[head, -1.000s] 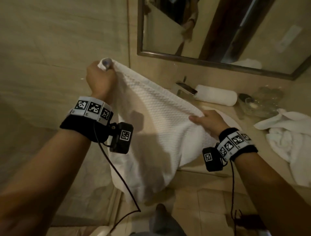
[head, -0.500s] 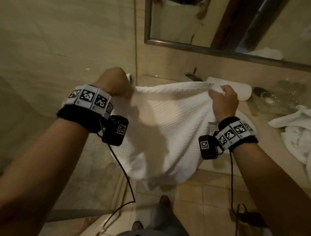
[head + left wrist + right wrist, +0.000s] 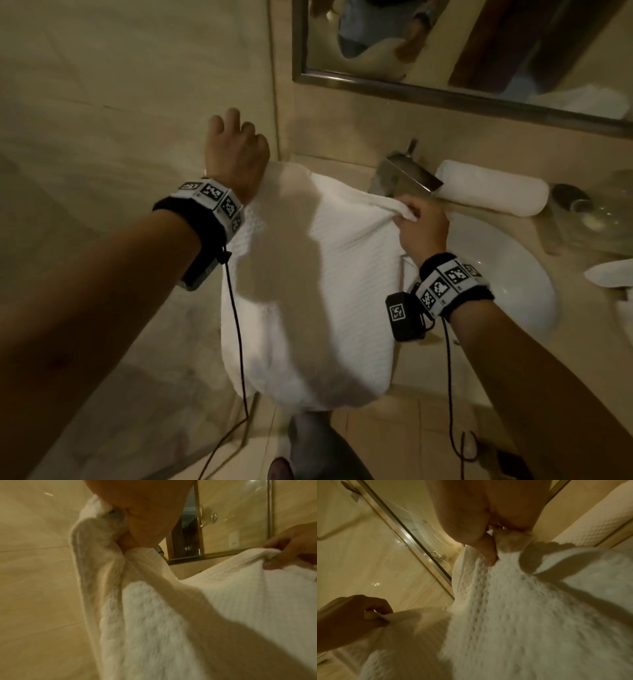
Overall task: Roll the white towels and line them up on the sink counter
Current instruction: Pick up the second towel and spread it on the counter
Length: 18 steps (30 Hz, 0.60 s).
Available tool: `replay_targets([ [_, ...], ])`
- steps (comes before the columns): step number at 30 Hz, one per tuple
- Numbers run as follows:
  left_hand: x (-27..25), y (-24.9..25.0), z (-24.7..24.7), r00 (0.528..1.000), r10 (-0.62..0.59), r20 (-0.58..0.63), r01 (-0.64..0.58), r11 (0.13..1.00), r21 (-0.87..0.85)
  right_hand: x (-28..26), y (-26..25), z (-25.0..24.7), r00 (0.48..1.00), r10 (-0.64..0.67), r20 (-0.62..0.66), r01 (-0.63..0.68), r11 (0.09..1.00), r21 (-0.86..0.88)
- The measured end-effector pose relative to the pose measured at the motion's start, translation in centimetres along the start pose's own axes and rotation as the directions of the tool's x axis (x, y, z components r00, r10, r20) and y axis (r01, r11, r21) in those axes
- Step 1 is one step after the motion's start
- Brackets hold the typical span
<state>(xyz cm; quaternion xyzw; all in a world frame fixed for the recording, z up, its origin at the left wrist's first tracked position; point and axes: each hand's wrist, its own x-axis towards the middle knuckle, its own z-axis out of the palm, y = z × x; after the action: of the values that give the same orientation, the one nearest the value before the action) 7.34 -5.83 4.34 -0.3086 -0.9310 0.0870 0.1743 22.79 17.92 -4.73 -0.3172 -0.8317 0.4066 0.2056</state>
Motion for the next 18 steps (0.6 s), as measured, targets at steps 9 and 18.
replay_targets([
  [9,1.8,2.2,10.1,0.971,0.129,0.202,-0.113,0.99,-0.087,5.3,2.9,3.9,0.979,0.01,0.204,-0.006,1.0,-0.02],
  [18,0.0,4.2,17.1,0.656,-0.024,0.755,0.378,0.875,-0.301,7.0,4.7,7.5,0.921,-0.023,0.389,0.029,1.0,-0.011],
])
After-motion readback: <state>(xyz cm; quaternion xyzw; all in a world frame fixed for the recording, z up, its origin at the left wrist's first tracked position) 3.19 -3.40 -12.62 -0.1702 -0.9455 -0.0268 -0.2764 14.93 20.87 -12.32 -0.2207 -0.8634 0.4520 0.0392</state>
